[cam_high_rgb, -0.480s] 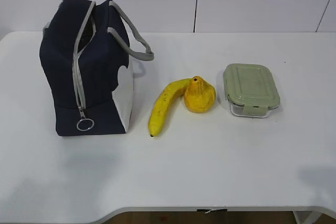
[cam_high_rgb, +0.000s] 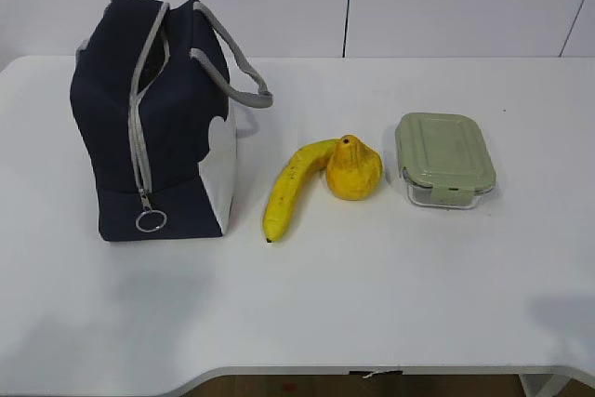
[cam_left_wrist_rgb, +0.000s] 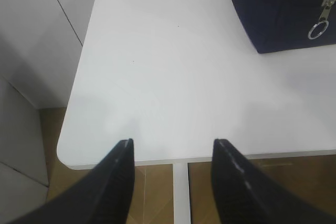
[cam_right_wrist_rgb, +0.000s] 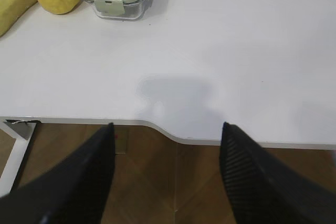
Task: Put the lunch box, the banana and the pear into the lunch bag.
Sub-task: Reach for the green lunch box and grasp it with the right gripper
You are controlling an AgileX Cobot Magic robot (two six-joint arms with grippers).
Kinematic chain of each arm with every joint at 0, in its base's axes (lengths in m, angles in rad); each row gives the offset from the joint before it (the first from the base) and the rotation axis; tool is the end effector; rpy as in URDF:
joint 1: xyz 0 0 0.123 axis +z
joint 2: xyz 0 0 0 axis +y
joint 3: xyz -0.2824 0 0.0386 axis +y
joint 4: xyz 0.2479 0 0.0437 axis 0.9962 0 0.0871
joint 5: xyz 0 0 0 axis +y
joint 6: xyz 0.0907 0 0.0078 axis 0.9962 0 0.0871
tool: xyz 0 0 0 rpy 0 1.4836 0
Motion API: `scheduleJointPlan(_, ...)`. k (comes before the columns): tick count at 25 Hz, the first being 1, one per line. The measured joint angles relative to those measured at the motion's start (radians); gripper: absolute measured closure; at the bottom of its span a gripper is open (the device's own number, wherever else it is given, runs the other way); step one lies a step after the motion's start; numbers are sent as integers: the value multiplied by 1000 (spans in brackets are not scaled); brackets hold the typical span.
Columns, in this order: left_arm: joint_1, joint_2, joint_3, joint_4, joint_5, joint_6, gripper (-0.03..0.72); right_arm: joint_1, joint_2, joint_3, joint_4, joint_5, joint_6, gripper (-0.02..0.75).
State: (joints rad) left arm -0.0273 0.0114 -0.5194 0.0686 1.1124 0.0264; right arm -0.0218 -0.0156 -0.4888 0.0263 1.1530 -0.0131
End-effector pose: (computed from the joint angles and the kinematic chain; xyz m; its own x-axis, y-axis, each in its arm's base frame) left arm -0.0075 0.0058 0.2786 -0.4941 0.0702 -0.8665 0.0019 0.9968 0.0797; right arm -0.0100 0.0024 0.2667 -0.5321 0.0092 -0.8466 0.0002 0.9999 0.0107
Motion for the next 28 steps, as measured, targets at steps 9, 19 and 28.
scheduleJointPlan(9,0,0,0,0,0,0,321,0,0,0,0,0,0,236)
scheduleJointPlan(19,0,0,0,0,0,0,321,0,24,-22,9,-106,20,236)
scheduleJointPlan(28,0,0,0,0,0,0,321,0,273,-35,43,-359,20,236)
